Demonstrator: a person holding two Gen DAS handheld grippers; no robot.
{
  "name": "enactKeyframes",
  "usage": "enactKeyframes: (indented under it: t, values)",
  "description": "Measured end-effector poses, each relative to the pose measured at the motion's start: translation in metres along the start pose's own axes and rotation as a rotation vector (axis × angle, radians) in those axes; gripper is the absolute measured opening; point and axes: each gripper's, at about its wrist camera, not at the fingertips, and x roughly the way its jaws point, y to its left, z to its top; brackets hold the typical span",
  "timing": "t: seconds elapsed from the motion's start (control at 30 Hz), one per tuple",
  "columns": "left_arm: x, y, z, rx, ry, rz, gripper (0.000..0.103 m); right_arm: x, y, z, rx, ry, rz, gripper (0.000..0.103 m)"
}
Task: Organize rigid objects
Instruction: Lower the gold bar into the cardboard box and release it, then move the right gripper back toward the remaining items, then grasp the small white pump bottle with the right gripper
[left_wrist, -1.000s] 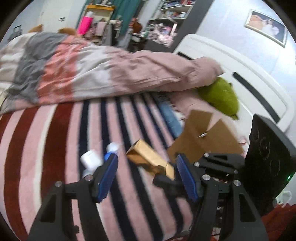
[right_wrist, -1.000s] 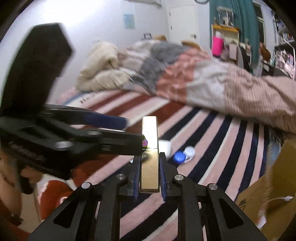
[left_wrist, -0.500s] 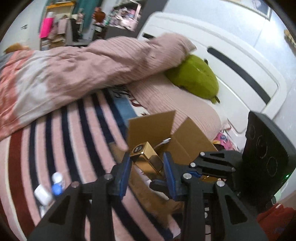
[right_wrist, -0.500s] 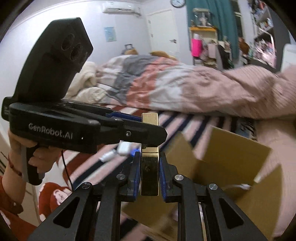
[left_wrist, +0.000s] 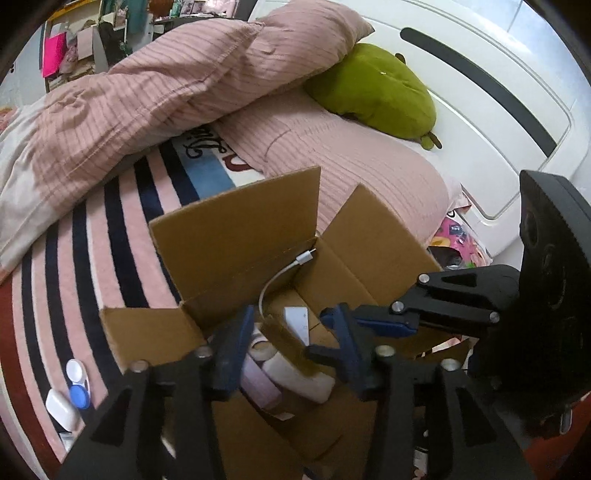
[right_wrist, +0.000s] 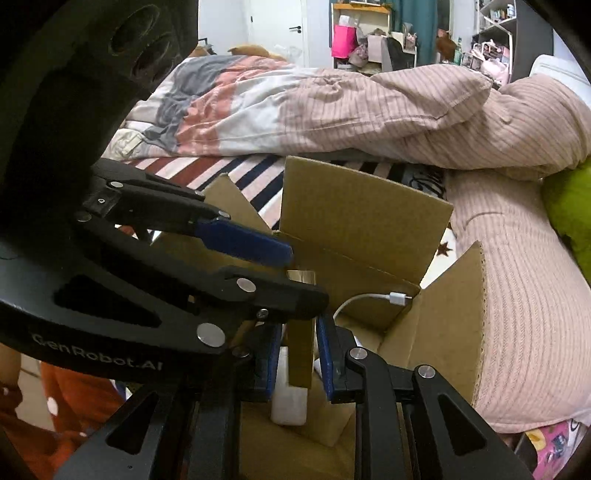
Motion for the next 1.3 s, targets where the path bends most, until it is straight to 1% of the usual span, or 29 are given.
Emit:
enactKeyframes:
  t: [0.03, 0.07, 0.23, 0.33, 0.37, 0.4, 0.43, 0.47, 0.53, 0.6, 0.67, 0.73, 0.83, 0.9, 0.97, 1.03, 1.17, 1.3]
  values:
    - [-0.005, 0.001, -0.001, 0.002, -0.013, 0.014, 0.055, 0.001, -0.001, 0.000, -0.001, 0.001, -0.004, 0.014]
    - [-0.009, 0.002, -0.002, 0.002, -0.024, 0.027, 0.057, 0.001, 0.000, -0.001, -0.003, -0.002, -0.009, 0.014]
    - [-0.051, 0.019, -0.018, -0.021, -0.111, 0.104, 0.064, 0.000, 0.007, 0.003, -0.016, 0.001, -0.023, 0.015]
    - [-0.083, 0.038, -0.035, -0.068, -0.168, 0.162, 0.064, -0.001, 0.019, 0.010, -0.037, -0.017, -0.012, 0.015]
    - [-0.097, 0.046, -0.044, -0.089, -0.190, 0.185, 0.064, -0.002, 0.027, 0.013, -0.050, -0.033, -0.002, 0.017]
    - [-0.108, 0.054, -0.052, -0.106, -0.208, 0.205, 0.064, -0.004, 0.035, 0.016, -0.064, -0.047, 0.011, 0.020]
    - [-0.118, 0.062, -0.059, -0.123, -0.222, 0.224, 0.065, -0.005, 0.045, 0.020, -0.081, -0.064, 0.032, 0.025]
    - [-0.127, 0.070, -0.067, -0.139, -0.235, 0.242, 0.067, -0.005, 0.056, 0.024, -0.097, -0.080, 0.064, 0.027]
    - [-0.147, 0.091, -0.090, -0.186, -0.261, 0.287, 0.070, -0.003, 0.080, 0.032, -0.128, -0.098, 0.128, 0.027]
    - [-0.162, 0.115, -0.115, -0.242, -0.276, 0.323, 0.070, 0.001, 0.107, 0.040, -0.165, -0.109, 0.198, 0.029]
    - [-0.172, 0.135, -0.139, -0.287, -0.284, 0.355, 0.071, 0.011, 0.135, 0.047, -0.196, -0.107, 0.253, 0.036]
    - [-0.177, 0.152, -0.160, -0.322, -0.283, 0.377, 0.071, 0.024, 0.159, 0.051, -0.217, -0.097, 0.288, 0.037]
    - [-0.178, 0.177, -0.189, -0.377, -0.277, 0.384, 0.071, 0.056, 0.193, 0.052, -0.217, -0.058, 0.330, 0.038]
    - [-0.175, 0.195, -0.207, -0.419, -0.275, 0.371, 0.071, 0.082, 0.210, 0.052, -0.216, -0.031, 0.347, 0.041]
    - [-0.170, 0.208, -0.218, -0.450, -0.271, 0.358, 0.071, 0.110, 0.224, 0.049, -0.224, -0.012, 0.333, 0.054]
    - [-0.165, 0.218, -0.226, -0.468, -0.263, 0.354, 0.071, 0.133, 0.233, 0.047, -0.227, 0.003, 0.322, 0.059]
    - [-0.157, 0.236, -0.241, -0.497, -0.246, 0.348, 0.071, 0.173, 0.250, 0.044, -0.258, 0.026, 0.290, 0.061]
    - [-0.154, 0.248, -0.249, -0.517, -0.243, 0.347, 0.071, 0.201, 0.261, 0.040, -0.351, 0.021, 0.224, 0.062]
